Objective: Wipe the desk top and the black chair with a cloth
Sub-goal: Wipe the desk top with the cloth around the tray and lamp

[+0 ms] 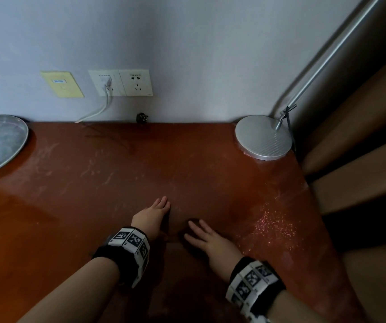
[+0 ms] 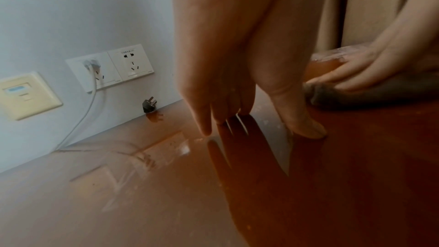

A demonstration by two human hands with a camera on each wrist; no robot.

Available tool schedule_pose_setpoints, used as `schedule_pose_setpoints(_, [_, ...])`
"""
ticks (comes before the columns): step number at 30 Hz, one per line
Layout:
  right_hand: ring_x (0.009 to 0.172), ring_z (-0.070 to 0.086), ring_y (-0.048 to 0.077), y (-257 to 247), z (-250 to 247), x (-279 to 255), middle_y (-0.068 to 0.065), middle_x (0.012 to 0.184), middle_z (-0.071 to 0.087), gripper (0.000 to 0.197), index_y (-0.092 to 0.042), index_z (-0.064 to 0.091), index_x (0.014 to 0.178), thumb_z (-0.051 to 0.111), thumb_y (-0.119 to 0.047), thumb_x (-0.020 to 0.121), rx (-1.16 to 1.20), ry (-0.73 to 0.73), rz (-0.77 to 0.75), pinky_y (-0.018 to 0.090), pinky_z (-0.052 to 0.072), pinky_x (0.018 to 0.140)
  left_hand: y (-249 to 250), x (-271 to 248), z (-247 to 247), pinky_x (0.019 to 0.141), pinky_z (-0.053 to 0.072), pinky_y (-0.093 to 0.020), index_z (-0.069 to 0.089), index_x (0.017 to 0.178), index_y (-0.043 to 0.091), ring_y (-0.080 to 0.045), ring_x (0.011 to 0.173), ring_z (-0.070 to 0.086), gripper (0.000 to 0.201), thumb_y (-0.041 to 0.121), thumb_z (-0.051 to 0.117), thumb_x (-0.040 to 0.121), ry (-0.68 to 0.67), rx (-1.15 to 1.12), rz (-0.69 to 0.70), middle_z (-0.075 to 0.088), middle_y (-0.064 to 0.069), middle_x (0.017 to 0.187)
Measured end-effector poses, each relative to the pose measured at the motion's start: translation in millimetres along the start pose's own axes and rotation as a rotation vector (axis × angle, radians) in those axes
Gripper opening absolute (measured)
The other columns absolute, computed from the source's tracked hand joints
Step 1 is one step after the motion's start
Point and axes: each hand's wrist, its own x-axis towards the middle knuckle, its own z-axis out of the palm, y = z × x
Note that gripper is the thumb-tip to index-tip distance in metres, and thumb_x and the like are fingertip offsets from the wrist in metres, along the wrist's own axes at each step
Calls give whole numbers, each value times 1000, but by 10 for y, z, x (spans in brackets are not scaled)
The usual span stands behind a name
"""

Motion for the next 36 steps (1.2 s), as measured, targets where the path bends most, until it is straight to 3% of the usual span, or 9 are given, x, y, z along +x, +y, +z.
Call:
schedule_pose_setpoints(6, [145, -13, 21, 625, -139, 3, -7, 154, -23, 87, -30, -5, 149, 34, 15, 86, 32, 123, 354, 26, 35, 106, 41, -50, 26, 116, 21, -34, 1, 152, 15, -17, 147, 0, 93, 27, 66, 87, -15, -2, -31, -9, -1, 159])
schedule_pose_setpoints(8, [142, -21, 25, 417, -48, -40, -4, 146, -34, 83, -27, -13, 148, 32, 10, 89, -40, 77, 339, 31, 34, 108, 87, -52, 22, 115, 21, -34, 3, 152, 15, -18, 147, 2, 88, 25, 64, 89, -7, 6, -36, -8, -2, 159])
schedule_pose_setpoints(12, [136, -29, 13, 50, 206, -244, -14, 139, -37, 74, -36, -8, 148, 35, -5, 96, -29, -17, 136, 51, 30, 110, 236, -91, 83, 117, 12, -35, 2, 152, 19, -20, 147, -2, 94, 33, 67, 85, -33, 32, 56, -9, -1, 159])
schedule_pose_setpoints(15, [144, -17, 18, 324, 177, -307, -12, 143, -31, 64, -34, 3, 150, 34, -10, 100, -31, 28, 115, 31, 26, 113, 371, -182, 172, 118, 11, -35, -2, 152, 18, -20, 146, -3, 103, 39, 70, 81, -69, 39, 129, -12, 0, 159])
schedule_pose_setpoints(18, [145, -11, 20, 594, 80, -297, -4, 155, -19, 54, -29, 3, 150, 28, -20, 103, -6, 108, 274, 25, 19, 114, 435, -331, 279, 115, 25, -37, -2, 152, 18, -17, 146, -4, 106, 39, 72, 79, -73, -8, 122, -16, 3, 158])
schedule_pose_setpoints(21, [144, -16, 22, 518, 180, -243, -3, 156, -20, 52, -28, 0, 150, 23, -28, 104, 11, 98, 335, 38, 19, 117, 441, -506, 435, 106, 40, -36, -4, 152, 17, -14, 146, -8, 102, 34, 70, 83, -70, -4, 101, -20, 5, 156])
schedule_pose_setpoints(26, [139, -26, 14, -26, 528, -415, -14, 145, -35, 61, -38, -3, 148, 31, -19, 102, 9, 5, 207, 58, 20, 111, 497, -703, 663, 104, 41, -31, -6, 151, 17, -14, 145, -11, 94, 16, 64, 89, -29, -17, 64, -23, 5, 155])
schedule_pose_setpoints(31, [145, -13, 17, 193, 357, -478, -11, 152, -23, 77, -36, 8, 149, 33, 8, 91, 1, 41, 163, 28, 34, 105, 541, -732, 699, 105, 41, -31, -5, 152, 16, -14, 146, -8, 96, 18, 66, 87, 2, -48, 31, -20, 4, 157])
schedule_pose_setpoints(36, [145, -9, 23, 453, 283, -323, -5, 158, -13, 65, -31, 9, 150, 31, -2, 97, 31, 90, 320, 37, 30, 111, 530, -801, 781, 107, 39, -31, -2, 152, 18, -12, 146, -8, 94, 19, 66, 87, 33, -70, 7, -17, 4, 157])
